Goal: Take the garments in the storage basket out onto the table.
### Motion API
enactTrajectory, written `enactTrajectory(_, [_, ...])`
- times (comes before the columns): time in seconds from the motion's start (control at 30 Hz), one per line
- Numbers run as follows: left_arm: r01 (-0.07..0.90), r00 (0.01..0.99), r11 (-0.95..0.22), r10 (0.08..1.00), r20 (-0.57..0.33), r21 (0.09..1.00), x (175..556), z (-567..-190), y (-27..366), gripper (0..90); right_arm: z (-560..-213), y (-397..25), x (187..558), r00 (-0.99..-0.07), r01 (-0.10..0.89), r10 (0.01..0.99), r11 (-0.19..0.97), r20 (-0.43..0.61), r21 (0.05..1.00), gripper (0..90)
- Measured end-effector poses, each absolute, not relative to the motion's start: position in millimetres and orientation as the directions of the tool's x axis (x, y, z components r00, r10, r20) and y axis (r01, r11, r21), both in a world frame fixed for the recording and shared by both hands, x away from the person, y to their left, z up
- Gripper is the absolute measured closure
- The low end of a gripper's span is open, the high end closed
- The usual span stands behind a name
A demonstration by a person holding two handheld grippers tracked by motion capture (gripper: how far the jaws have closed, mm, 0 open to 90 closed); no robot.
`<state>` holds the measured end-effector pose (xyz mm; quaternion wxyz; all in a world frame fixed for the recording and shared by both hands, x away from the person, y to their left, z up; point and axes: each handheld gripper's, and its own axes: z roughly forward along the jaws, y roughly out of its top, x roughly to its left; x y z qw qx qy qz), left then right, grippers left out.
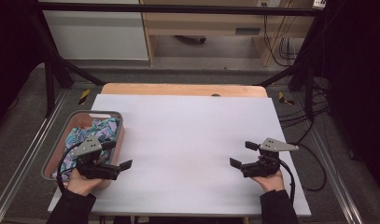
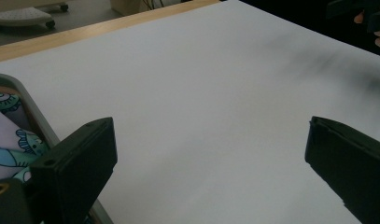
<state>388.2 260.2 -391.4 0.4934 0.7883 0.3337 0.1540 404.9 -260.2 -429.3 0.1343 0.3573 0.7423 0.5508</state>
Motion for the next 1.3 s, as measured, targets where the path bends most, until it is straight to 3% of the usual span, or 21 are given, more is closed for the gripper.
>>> enactTrajectory(0.7, [0.394,0.670,-0.260,0.737,-0.082,0.882,393,-372,295,1.6,-430,-259,406,-0.704,0.385,0.684,0.142,0.190,0.912,0.9])
enactTrajectory(1.3, [0.460,0.572,-0.308,0.820,-0.013,0.832,417,-370,325,1.6,-430,-259,405,-0.703,0.385,0.685,0.142,0.190,0.912,0.9])
